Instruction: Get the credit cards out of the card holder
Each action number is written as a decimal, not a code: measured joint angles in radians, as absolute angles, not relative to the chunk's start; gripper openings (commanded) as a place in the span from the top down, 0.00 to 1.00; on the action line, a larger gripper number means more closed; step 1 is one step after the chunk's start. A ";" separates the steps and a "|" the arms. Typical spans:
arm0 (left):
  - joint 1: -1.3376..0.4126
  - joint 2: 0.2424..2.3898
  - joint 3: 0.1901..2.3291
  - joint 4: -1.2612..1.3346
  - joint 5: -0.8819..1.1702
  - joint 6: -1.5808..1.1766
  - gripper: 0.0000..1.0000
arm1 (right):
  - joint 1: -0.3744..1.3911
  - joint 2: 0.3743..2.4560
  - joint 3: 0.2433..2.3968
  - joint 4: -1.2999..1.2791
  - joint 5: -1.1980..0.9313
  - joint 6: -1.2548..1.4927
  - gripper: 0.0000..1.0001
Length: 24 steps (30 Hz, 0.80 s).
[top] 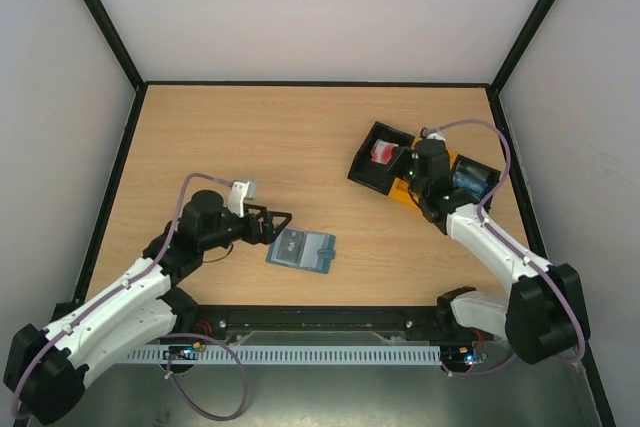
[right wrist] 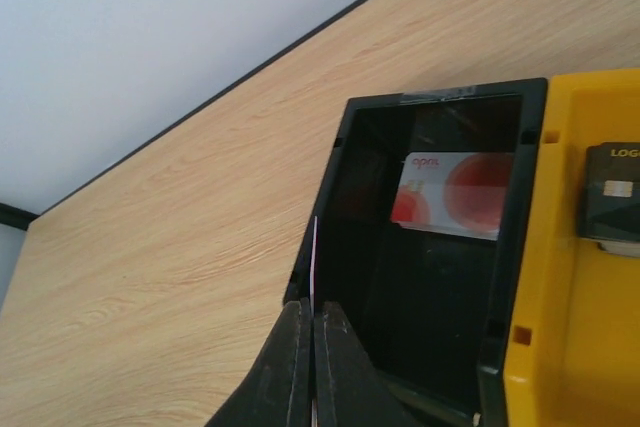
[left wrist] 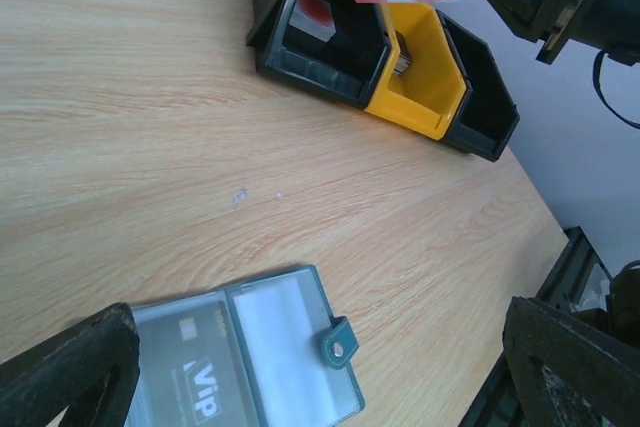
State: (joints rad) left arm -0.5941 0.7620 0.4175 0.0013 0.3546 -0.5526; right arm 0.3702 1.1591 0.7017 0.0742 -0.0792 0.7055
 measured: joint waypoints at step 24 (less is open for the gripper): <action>-0.594 0.582 0.527 -0.216 0.231 -0.441 0.00 | 0.254 1.544 0.838 0.223 -0.138 0.698 0.98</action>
State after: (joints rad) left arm -0.5941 0.5819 0.5266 -0.2165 0.2306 -0.4408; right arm 0.2543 1.5444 0.8375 0.2226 -0.1379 0.6979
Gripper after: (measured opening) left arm 0.999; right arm 0.022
